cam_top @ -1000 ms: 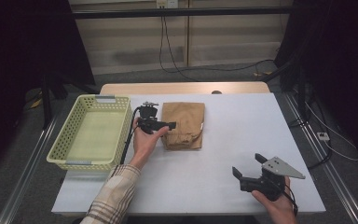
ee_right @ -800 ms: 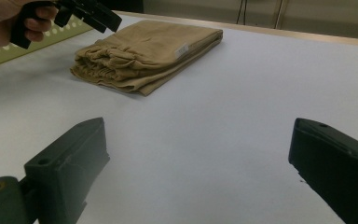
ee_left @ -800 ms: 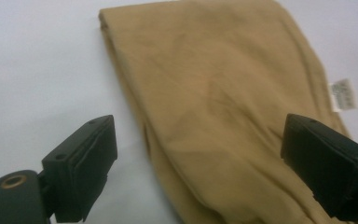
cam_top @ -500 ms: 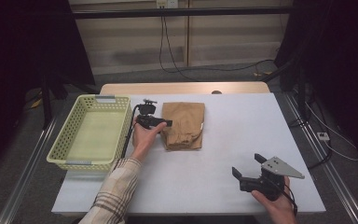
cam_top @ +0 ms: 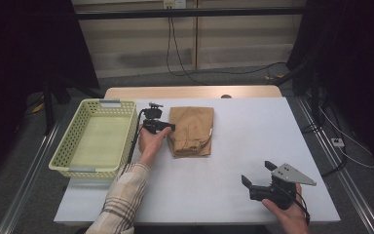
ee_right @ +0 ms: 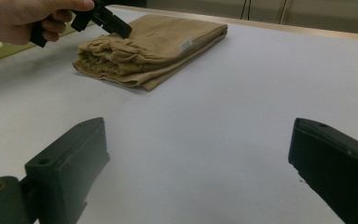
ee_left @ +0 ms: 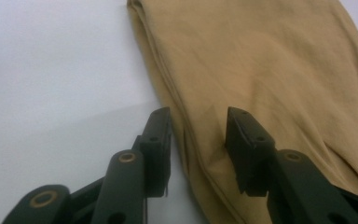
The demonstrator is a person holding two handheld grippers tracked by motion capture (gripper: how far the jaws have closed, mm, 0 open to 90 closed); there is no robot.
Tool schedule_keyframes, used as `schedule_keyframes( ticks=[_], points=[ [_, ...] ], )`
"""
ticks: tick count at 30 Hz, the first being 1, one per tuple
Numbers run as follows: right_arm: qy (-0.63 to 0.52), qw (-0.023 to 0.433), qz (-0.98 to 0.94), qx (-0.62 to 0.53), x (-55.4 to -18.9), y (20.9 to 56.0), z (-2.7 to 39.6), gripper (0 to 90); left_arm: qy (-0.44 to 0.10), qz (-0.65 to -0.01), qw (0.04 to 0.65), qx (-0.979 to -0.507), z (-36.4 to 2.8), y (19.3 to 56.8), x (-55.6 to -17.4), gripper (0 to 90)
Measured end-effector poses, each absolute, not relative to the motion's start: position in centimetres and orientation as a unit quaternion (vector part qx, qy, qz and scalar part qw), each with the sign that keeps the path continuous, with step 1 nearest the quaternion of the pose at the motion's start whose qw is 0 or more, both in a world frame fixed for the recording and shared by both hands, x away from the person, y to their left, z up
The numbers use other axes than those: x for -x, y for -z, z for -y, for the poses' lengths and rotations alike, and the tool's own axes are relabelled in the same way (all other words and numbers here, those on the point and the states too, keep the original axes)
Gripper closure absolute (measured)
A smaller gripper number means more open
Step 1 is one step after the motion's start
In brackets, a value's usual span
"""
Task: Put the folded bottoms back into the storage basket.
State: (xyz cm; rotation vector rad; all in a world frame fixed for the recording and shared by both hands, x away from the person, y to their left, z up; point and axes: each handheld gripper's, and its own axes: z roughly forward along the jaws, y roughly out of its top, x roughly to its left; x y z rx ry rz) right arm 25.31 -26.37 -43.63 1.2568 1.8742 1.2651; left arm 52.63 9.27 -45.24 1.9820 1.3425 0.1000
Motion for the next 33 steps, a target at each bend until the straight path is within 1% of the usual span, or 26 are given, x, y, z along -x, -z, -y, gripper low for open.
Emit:
schedule_keyframes(
  ticks=[1, 7, 15, 20, 22, 29, 30, 32, 33],
  points=[
    [-0.47, 0.273, -0.696, -0.469, -25.34, 43.64, 26.36, 4.6, -0.035, -0.525, 0.364, -0.768, -9.24, 45.23, -52.7, 63.5],
    [-0.47, 0.273, -0.697, -0.468, -25.38, 43.65, 26.35, 4.7, -0.06, -0.507, 0.347, -0.787, -8.67, 45.13, -52.64, 66.3],
    [-0.467, 0.27, -0.702, -0.465, -25.46, 43.69, 26.24, 4.7, -0.051, -0.509, 0.351, -0.784, -8.95, 45.19, -52.91, 71.5],
    [-0.468, 0.27, -0.702, -0.464, -25.53, 43.68, 26.19, 4.7, -0.05, -0.509, 0.351, -0.784, -8.91, 45.19, -52.98, 72.2],
    [-0.467, 0.268, -0.703, -0.464, -25.57, 43.71, 26.19, 4.7, -0.046, -0.507, 0.351, -0.786, -8.83, 45.18, -53.01, 74.8],
    [-0.467, 0.264, -0.705, -0.463, -25.73, 43.72, 26.16, 4.7, -0.04, -0.505, 0.359, -0.784, -8.87, 45.31, -52.99, 75.3],
    [-0.467, 0.264, -0.705, -0.463, -25.73, 43.72, 26.16, 4.7, -0.04, -0.505, 0.359, -0.784, -8.87, 45.31, -52.99, 77.3],
    [-0.466, 0.265, -0.706, -0.462, -25.75, 43.74, 26.16, 4.7, -0.036, -0.502, 0.36, -0.785, -8.87, 45.34, -53.01, 78.1],
    [-0.467, 0.264, -0.706, -0.462, -25.73, 43.73, 26.15, 4.7, -0.029, -0.5, 0.364, -0.785, -8.88, 45.41, -53.04, 82.9]
  ],
)
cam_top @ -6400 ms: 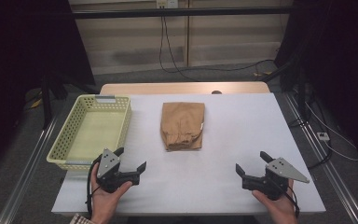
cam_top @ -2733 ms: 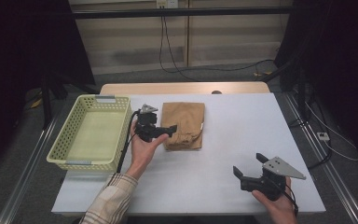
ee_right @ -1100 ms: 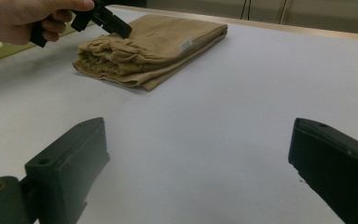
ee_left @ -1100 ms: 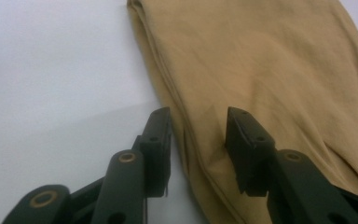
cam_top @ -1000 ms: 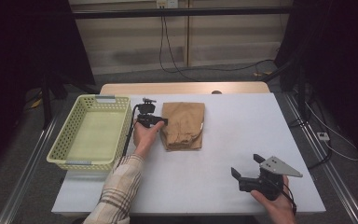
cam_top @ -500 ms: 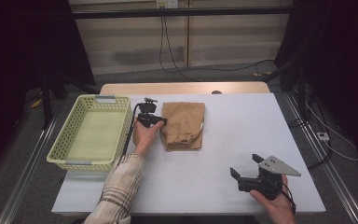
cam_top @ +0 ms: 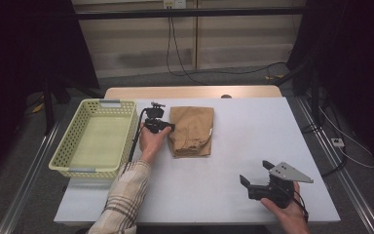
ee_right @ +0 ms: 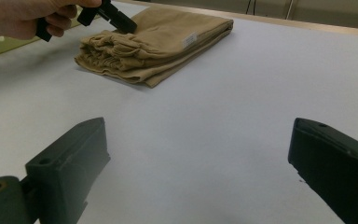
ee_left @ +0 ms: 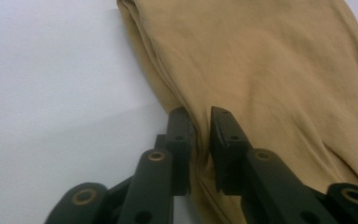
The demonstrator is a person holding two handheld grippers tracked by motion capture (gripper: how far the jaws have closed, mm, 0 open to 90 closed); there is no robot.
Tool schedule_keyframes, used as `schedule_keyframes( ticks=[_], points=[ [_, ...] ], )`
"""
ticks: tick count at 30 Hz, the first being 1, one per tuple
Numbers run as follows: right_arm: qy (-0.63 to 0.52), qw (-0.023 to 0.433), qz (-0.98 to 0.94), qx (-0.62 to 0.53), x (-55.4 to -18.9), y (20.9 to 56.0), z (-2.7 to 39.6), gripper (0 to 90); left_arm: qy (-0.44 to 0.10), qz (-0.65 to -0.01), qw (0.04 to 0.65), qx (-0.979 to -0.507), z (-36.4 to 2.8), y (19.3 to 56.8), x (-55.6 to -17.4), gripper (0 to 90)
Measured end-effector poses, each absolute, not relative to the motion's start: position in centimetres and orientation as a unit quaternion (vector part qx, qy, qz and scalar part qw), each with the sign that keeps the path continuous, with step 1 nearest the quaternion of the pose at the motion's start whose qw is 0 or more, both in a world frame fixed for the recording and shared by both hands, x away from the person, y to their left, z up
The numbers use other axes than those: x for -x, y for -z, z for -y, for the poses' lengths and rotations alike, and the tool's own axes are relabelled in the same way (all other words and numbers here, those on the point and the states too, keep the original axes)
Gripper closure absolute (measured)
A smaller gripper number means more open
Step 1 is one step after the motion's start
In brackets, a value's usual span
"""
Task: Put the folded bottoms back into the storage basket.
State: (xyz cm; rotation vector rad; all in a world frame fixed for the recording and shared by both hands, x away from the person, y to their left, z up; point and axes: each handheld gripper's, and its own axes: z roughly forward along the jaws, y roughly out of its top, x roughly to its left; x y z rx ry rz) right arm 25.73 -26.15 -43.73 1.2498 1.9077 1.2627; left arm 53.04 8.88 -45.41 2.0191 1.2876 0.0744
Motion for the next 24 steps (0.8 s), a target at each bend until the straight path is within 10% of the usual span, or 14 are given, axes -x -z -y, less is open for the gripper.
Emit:
schedule_keyframes(
  ticks=[24],
  points=[
    [-0.468, 0.269, -0.703, -0.463, -25.6, 43.6, 26.3, 4.7, -0.03, -0.486, 0.409, -0.772, -9.2, 43.1, -52.4, 85.9]
  ],
)
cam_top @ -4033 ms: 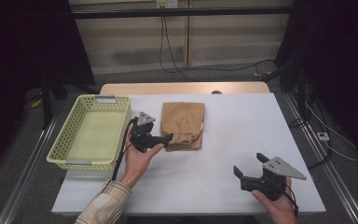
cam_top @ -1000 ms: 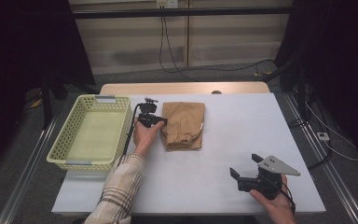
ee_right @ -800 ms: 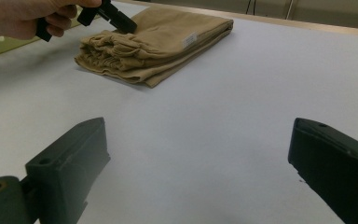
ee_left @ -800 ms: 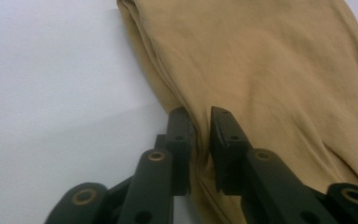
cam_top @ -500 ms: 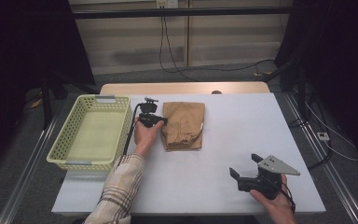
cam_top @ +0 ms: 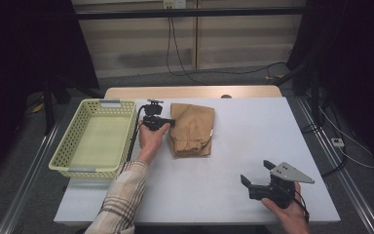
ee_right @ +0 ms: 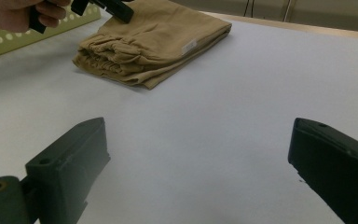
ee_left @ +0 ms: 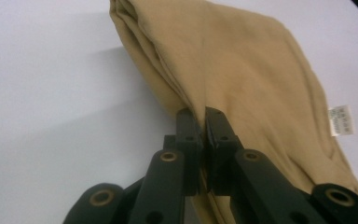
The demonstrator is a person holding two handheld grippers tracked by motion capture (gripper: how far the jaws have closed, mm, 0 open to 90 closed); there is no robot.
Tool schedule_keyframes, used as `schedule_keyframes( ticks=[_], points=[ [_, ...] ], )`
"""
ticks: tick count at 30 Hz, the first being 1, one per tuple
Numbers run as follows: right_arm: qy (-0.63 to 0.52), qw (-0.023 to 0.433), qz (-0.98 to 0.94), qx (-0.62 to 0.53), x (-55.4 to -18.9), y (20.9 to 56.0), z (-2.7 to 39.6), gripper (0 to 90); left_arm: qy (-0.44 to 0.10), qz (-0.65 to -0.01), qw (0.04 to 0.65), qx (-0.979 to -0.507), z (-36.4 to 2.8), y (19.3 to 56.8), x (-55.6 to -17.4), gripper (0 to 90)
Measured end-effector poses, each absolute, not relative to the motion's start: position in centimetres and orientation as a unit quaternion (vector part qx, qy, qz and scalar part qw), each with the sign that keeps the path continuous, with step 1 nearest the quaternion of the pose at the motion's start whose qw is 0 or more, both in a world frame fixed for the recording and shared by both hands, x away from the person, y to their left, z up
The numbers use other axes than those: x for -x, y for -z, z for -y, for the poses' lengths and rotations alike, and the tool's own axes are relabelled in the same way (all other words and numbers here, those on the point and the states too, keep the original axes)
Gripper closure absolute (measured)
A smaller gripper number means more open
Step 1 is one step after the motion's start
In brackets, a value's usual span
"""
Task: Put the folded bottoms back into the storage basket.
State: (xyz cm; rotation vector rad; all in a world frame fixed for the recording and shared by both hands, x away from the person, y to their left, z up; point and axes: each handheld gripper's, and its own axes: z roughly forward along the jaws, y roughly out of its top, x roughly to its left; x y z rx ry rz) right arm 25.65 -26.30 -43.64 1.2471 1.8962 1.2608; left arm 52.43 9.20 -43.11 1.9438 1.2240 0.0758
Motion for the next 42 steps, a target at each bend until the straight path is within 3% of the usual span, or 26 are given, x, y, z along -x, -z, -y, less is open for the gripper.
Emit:
schedule_keyframes(
  ticks=[22, 42],
  points=[
    [-0.47, 0.269, -0.702, -0.463, -25.7, 43.6, 26.3, 4.7, -0.086, -0.448, 0.433, -0.778, -9.9, 38.0, -50.9, 86.2],
    [-0.47, 0.273, -0.699, -0.464, -25.5, 43.5, 26.3, 4.6, -0.103, -0.412, 0.453, -0.783, -10.8, 35.0, -48.7, 86.3]
  ],
)
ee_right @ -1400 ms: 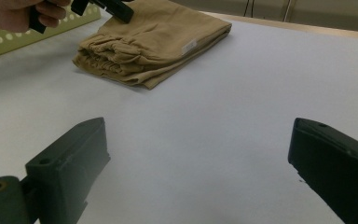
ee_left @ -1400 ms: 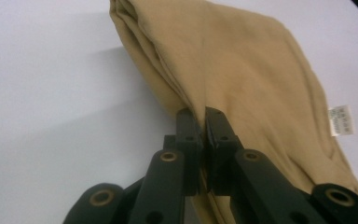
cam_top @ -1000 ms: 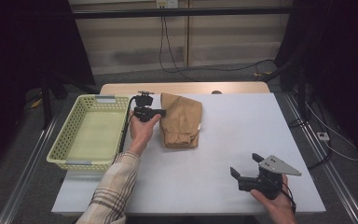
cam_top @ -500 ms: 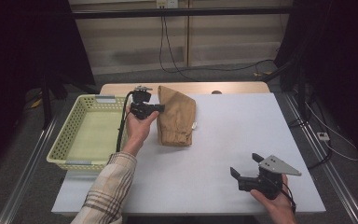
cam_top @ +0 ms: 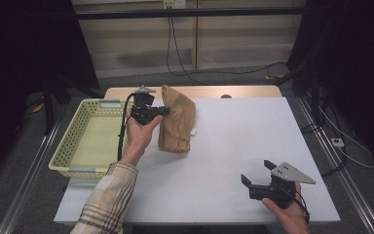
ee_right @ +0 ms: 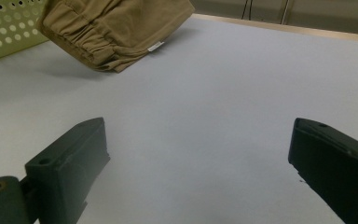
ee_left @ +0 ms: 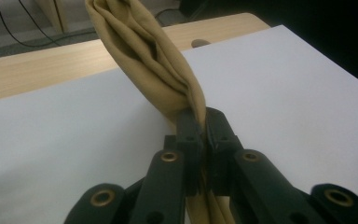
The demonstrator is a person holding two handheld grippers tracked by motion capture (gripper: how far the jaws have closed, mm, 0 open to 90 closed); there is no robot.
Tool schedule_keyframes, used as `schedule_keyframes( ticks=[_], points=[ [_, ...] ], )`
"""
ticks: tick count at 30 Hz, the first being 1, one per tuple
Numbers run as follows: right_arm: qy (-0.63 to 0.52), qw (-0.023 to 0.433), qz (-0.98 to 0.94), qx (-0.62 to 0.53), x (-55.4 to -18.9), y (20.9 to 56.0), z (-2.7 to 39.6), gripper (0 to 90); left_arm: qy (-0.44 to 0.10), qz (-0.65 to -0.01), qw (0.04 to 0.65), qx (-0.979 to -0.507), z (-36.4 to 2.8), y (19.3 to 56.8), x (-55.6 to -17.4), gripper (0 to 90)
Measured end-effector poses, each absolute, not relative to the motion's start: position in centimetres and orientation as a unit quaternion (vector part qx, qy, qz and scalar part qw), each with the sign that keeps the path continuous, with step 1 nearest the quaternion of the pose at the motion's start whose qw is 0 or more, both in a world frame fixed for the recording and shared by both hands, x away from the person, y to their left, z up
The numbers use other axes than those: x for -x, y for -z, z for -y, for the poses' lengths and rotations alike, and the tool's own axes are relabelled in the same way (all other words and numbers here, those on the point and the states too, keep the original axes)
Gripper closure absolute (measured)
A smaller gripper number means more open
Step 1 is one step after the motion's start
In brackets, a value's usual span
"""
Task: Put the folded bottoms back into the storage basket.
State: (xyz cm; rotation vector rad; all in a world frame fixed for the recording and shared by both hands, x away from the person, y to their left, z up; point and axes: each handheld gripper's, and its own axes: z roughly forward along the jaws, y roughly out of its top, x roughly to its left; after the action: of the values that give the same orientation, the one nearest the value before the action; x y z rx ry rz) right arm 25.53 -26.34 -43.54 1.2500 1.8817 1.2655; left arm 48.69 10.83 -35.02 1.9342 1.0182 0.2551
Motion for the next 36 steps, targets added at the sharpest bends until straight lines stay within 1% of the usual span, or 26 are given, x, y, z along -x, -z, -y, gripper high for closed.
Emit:
schedule_keyframes(
  ticks=[4, 12, 20, 25, 29, 36],
  points=[
    [-0.47, 0.273, -0.699, -0.465, -25.5, 43.5, 26.3, 4.6, -0.109, -0.403, 0.461, -0.783, -10.9, 34.1, -48.1, 86.4],
    [-0.47, 0.273, -0.699, -0.466, -25.5, 43.5, 26.4, 4.5, -0.109, -0.392, 0.455, -0.792, -11.4, 33.5, -47.5, 86.4],
    [-0.47, 0.273, -0.699, -0.465, -25.5, 43.5, 26.3, 4.5, -0.11, -0.378, 0.471, -0.789, -11.8, 32.5, -46.3, 86.4],
    [-0.47, 0.272, -0.698, -0.467, -25.5, 43.5, 26.3, 4.5, -0.127, -0.37, 0.479, -0.786, -12.1, 31.8, -45.3, 86.4],
    [-0.471, 0.273, -0.698, -0.466, -25.5, 43.5, 26.3, 4.5, -0.13, -0.372, 0.485, -0.781, -12.7, 31.7, -44.9, 86.5],
    [-0.47, 0.274, -0.699, -0.465, -25.5, 43.5, 26.3, 4.5, -0.15, -0.358, 0.48, -0.787, -13.4, 31.4, -44.0, 86.5]
  ],
)
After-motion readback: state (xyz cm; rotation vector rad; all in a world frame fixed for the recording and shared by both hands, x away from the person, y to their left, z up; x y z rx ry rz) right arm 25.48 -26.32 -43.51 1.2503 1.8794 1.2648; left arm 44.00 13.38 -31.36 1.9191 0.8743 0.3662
